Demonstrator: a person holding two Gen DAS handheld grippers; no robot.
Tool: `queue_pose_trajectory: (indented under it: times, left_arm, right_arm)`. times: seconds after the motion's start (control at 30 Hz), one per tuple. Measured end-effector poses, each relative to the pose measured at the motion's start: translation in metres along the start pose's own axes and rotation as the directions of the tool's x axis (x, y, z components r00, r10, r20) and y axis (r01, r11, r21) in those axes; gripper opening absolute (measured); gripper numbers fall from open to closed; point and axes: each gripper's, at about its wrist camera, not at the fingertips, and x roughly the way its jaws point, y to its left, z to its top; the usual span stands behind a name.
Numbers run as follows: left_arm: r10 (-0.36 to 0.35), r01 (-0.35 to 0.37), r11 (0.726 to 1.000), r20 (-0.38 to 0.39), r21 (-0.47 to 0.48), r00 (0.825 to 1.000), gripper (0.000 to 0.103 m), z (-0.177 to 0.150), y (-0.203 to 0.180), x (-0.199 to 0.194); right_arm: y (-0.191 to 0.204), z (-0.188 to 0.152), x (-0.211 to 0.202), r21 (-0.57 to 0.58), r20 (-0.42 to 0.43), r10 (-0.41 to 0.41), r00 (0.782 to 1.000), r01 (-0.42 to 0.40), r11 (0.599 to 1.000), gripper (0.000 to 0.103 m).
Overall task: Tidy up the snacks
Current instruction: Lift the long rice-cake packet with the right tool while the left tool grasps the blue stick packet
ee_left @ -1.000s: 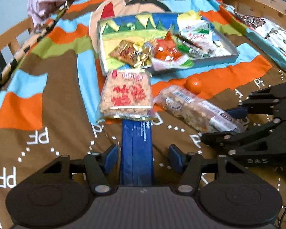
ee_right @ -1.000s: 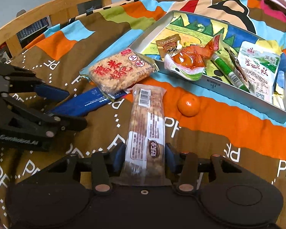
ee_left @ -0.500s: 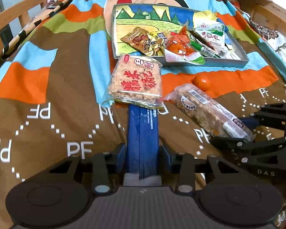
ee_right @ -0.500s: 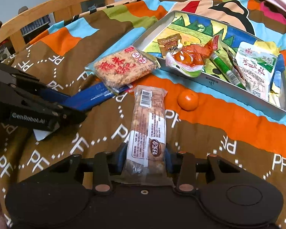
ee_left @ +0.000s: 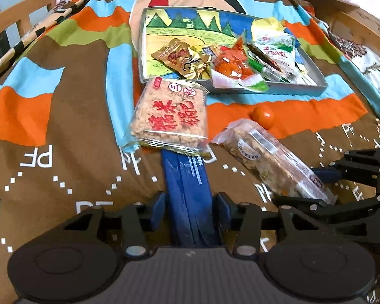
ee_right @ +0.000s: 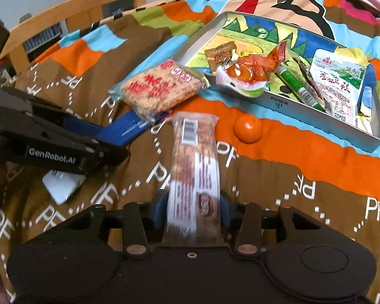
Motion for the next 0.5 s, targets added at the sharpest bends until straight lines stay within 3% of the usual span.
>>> queue_pose_trajectory:
  times: [0.13, 0.17, 0.27, 0.5]
  left_arm:
    - [0.007, -0.007, 1.000, 0.001, 0.011, 1.000, 0.048, -0.001, -0.001, 0.001]
    - [0.013, -0.013, 1.000, 0.001, 0.019, 1.000, 0.046, -0.002, -0.002, 0.000]
    - [0.015, -0.015, 1.000, -0.005, 0.013, 1.000, 0.040, -0.003, -0.005, -0.006]
    - [-0.121, 0.119, 0.987, -0.014, -0.108, 0.992, 0.037, -0.014, -0.004, -0.029]
  right_arm:
    - [0.000, 0.001, 0.002, 0.005, 0.012, 0.002, 1.000, -0.002, 1.000, 0.045]
    - [0.003, 0.000, 0.000, -0.012, 0.014, -0.010, 1.000, 0.010, 1.000, 0.041]
    - [0.013, -0.004, -0.007, -0.085, 0.019, -0.056, 0.998, 0.058, 0.995, 0.039]
    - [0.040, -0.022, -0.027, -0.313, 0.079, -0.186, 0.979, 0.201, 0.928, 0.039]
